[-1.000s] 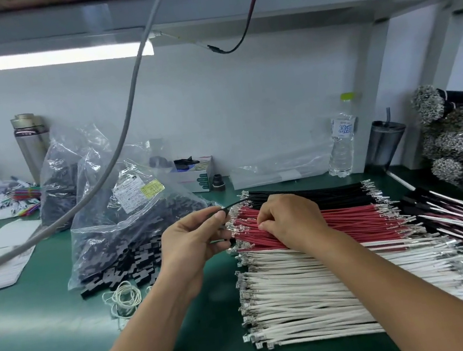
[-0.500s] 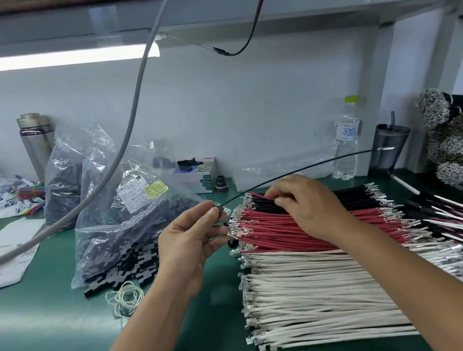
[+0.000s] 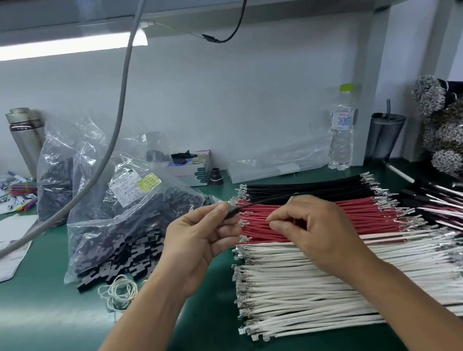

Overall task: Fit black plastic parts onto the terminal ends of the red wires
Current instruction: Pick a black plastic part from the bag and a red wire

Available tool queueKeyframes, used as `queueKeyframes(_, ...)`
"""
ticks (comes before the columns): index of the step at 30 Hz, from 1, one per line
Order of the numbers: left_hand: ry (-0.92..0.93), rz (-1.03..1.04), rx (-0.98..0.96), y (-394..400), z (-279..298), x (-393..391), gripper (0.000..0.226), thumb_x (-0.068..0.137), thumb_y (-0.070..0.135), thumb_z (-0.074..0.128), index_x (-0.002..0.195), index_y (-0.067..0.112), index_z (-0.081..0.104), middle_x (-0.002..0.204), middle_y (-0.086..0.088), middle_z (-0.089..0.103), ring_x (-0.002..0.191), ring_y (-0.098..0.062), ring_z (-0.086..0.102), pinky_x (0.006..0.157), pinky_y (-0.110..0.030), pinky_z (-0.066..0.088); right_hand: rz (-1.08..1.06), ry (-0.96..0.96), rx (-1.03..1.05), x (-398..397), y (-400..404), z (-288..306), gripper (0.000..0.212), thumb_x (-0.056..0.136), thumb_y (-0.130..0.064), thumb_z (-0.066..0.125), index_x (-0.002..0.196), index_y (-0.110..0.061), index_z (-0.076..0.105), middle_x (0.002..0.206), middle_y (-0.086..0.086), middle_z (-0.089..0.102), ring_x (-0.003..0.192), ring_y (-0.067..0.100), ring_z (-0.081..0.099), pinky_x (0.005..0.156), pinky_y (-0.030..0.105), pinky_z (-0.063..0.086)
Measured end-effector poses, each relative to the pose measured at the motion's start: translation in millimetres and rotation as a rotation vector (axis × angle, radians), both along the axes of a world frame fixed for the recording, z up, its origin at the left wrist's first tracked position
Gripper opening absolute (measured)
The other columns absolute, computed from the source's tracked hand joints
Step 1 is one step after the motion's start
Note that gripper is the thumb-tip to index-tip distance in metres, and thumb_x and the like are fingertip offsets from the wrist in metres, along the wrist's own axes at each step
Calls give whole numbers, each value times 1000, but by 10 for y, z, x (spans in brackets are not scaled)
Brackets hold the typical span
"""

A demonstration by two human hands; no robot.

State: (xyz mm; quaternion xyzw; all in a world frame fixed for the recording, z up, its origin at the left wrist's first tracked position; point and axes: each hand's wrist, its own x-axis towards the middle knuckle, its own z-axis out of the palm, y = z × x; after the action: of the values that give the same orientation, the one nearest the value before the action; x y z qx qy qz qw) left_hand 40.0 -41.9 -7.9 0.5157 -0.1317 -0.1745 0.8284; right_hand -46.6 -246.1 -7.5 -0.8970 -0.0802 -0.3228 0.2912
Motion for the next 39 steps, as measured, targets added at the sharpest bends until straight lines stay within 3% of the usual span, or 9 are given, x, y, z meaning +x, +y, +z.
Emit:
queueKeyframes(4,-2,-31,1,5,-7,-8,22,75,21,79,91,5,82,84,-18,75,62,-17,72,54,-24,60,30,-14,-63,-58,72,-33,14,92,-22,72,102,-31,77,88,-21,64,81,2,62,69,28,54)
queueKeyframes(7,-13,-45,3,13,1,-7,28,72,25,81,93,6,82,84,-16,76,63,-16,73,56,-24,61,4,-47,-80,-82,111,-20,10,92,-27,72,99,-31,77,87,-20,63,79,2,62,66,26,52)
queueKeyframes(20,-14,-132,11,30,36,-42,31,70,28,83,92,6,81,81,-16,75,60,-17,73,53,-24,61,-4,-223,-21,-93,110,10,4,86,-22,78,90,-20,78,84,-14,63,76,8,63,62,32,53)
queueKeyframes(39,-38,-192,15,56,39,-45,25,78,27,77,90,6,81,78,-15,73,59,-17,71,54,-25,61,-31,-244,7,-111,107,-3,5,89,-22,76,92,-19,79,83,-13,61,73,9,61,58,32,52)
